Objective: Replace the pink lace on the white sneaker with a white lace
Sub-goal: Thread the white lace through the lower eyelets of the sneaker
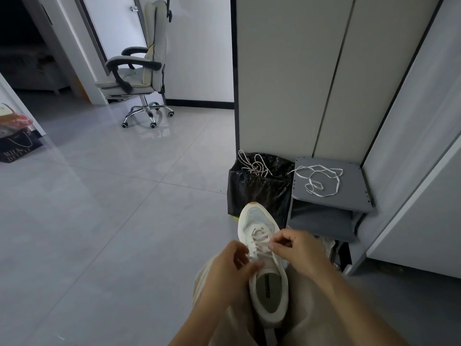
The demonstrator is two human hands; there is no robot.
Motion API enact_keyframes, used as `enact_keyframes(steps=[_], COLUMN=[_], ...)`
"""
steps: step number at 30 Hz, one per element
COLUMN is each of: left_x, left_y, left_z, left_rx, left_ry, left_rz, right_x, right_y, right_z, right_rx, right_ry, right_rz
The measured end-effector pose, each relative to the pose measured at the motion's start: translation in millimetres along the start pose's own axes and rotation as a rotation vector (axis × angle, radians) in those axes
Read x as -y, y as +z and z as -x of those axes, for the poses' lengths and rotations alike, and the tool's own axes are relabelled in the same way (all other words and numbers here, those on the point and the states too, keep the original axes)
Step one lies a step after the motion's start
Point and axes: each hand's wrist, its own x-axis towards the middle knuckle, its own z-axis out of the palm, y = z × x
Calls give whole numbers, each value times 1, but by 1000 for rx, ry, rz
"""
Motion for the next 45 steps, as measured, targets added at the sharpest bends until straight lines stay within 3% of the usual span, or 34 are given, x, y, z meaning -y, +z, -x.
enact_keyframes(steps=[2,4,8,13,23,29,31,34,36,39,41,45], left_x=[8,11,18,20,25,27,25,35,58,103,126,126], left_y=[4,5,3,4,6,-7,-13,-50,-88,-139,-155,-128], left_z=[5,3,-1,-2,3,-8,-9,-11,-13,-10,-6,-6], left_rx=[38,47,64,82,11,115,26,-148,-290,-543,-657,-592], left_ry=[9,-16,-169,-216,-90,-103,-100,-195,-283,-419,-511,-438], left_rz=[-239,-217,277,452,318,189,142,557,797,923,792,52], right_x=[-3,-4,-4,-1,3,-6,-11,-20,-28,-36,-38,-37], right_y=[6,13,18,23,30,27,16,-4,-11,-12,-9,4], right_z=[5,11,15,17,17,5,1,-8,-11,-15,-16,-6], right_rx=[29,57,72,72,74,173,212,229,218,-20,-171,-236], right_ry=[-47,-104,-146,-210,-299,-292,-249,-150,-76,31,54,94], right_rz=[67,161,266,419,596,533,473,340,125,-207,-326,-361])
